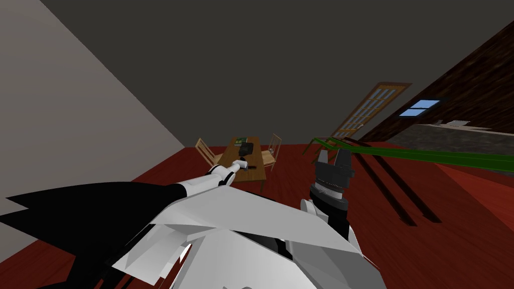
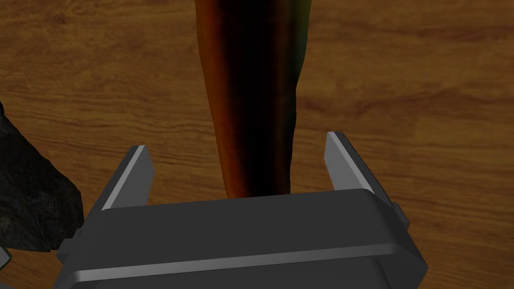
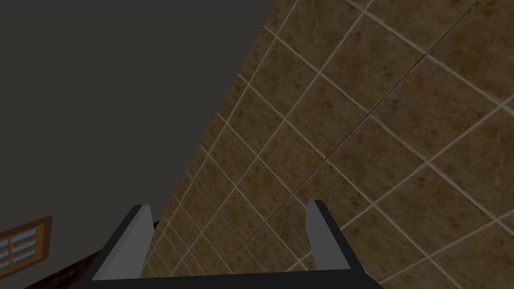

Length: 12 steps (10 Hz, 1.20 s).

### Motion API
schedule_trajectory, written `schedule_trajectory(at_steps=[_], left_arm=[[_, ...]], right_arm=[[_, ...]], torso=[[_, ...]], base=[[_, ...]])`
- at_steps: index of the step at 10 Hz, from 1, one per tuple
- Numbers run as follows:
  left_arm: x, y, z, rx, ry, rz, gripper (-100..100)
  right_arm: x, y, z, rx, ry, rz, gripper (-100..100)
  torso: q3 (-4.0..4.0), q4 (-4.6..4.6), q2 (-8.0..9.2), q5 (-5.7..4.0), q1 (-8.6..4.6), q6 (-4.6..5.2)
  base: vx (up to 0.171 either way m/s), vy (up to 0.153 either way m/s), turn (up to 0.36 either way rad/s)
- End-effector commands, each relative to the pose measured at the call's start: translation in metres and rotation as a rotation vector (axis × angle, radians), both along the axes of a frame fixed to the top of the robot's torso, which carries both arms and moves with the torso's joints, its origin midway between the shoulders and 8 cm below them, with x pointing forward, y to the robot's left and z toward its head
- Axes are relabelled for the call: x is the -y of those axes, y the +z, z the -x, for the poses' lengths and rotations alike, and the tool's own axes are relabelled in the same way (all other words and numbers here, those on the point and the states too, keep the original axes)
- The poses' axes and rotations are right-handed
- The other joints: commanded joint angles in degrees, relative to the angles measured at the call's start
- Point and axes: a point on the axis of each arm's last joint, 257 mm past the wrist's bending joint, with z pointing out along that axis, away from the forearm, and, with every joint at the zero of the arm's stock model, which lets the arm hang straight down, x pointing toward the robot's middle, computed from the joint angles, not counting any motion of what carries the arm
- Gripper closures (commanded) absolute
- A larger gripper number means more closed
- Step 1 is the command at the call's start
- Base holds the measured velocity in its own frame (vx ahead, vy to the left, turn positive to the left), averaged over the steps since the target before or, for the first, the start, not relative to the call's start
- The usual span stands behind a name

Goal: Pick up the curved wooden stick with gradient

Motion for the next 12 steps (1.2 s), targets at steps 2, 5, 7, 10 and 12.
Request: schedule_trajectory(at_steps=[2, 5, 7, 10, 12], left_arm=[[0.0, -0.001, 0.001, -0.002, 0.0, 0.0, 100], [0.0, 0.0, 0.0, 0.0, -0.001, 0.0, 100], [0.001, 0.008, -0.008, 0.0, -0.002, 0.0, 100], [0.001, 0.017, -0.015, -0.001, -0.003, 0.001, 100], [0.002, 0.015, -0.014, 0.001, -0.003, 0.0, 0]], right_arm=[[0.0, 0.0, 0.0, 0.0, 0.0, 0.0, 0], [0.0, 0.0, 0.0, 0.0, 0.0, 0.0, 0], [0.0, 0.0, 0.0, 0.0, 0.0, 0.0, 0], [0.0, 0.0, 0.0, 0.0, 0.0, 0.0, 0], [0.0, 0.0, 0.0, 0.0, 0.0, 0.0, 0]], torso=[[0.07, 0.05, 0.1, -0.01, 0.0, 0.01], [0.1, 0.04, 0.16, 0.01, 0.01, 0.0], [0.12, 0.06, 0.19, 0.0, 0.0, 0.0], [0.26, 0.13, 0.42, -0.01, 0.02, -0.01], [0.24, 0.13, 0.36, -0.01, 0.0, -0.01]], base=[[0.003, 0.0, 0.001], [0.0, 0.0, 0.0], [-0.027, -0.002, 0.007], [-0.064, 0.004, 0.004], [-0.016, 0.0, 0.001]])
